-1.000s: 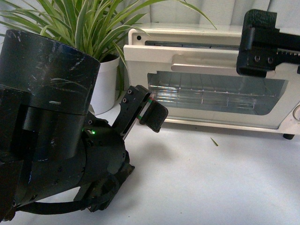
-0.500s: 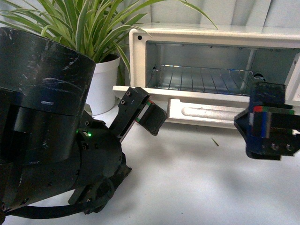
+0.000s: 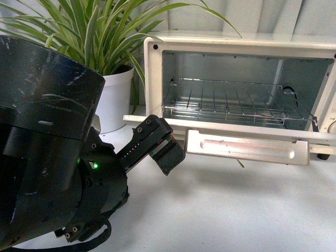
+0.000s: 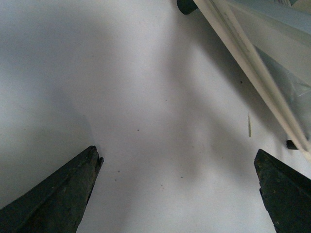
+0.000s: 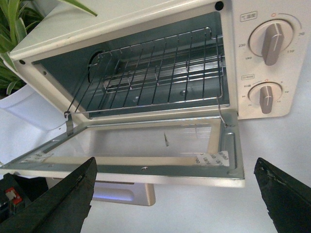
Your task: Open oven
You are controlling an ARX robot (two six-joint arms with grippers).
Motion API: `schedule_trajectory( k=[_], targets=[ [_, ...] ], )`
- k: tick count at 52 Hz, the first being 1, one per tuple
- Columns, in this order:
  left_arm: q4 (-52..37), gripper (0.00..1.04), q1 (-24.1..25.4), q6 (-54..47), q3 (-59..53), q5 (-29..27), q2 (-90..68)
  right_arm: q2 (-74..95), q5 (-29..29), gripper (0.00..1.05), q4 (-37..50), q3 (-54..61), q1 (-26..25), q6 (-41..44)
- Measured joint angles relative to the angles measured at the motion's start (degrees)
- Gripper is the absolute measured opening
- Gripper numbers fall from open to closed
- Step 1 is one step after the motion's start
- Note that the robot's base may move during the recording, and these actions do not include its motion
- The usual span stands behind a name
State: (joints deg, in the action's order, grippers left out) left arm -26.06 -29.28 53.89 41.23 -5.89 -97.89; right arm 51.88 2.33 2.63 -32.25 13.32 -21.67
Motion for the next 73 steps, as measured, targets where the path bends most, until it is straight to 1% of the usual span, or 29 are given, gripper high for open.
schedule_trajectory(
  k=[4, 12, 25, 46, 62, 73],
  targets=[
    [1.09, 0.98, -0.37, -3.69, 0.0, -1.38, 0.22, -0.15, -1.16, 0.95, -0.02, 0.04, -1.4, -0.24],
    [3.61, 0.98, -1.03, -9.84, 0.15, -3.72, 0.59, -0.28, -1.88, 0.95, 0.0, 0.52, -2.19, -0.24],
    [6.62, 0.98, -2.4, -22.01, 0.24, -8.81, 0.85, -0.48, -2.49, 0.95, 0.09, 1.86, -2.21, -0.31],
    [7.63, 0.98, -3.65, -38.51, -0.77, -15.28, 0.15, -0.37, -3.91, 0.95, -0.44, 2.93, -1.14, -0.61],
    [6.25, 0.98, -4.76, -43.56, -1.03, -17.33, -0.13, 0.39, -4.39, 0.95, -1.92, 2.93, -0.04, 0.81],
    [5.4, 0.98, -5.05, -45.2, -2.36, -16.26, 0.98, 0.24, -5.64, 0.95, -3.02, 2.91, -0.46, 1.97]
  ],
)
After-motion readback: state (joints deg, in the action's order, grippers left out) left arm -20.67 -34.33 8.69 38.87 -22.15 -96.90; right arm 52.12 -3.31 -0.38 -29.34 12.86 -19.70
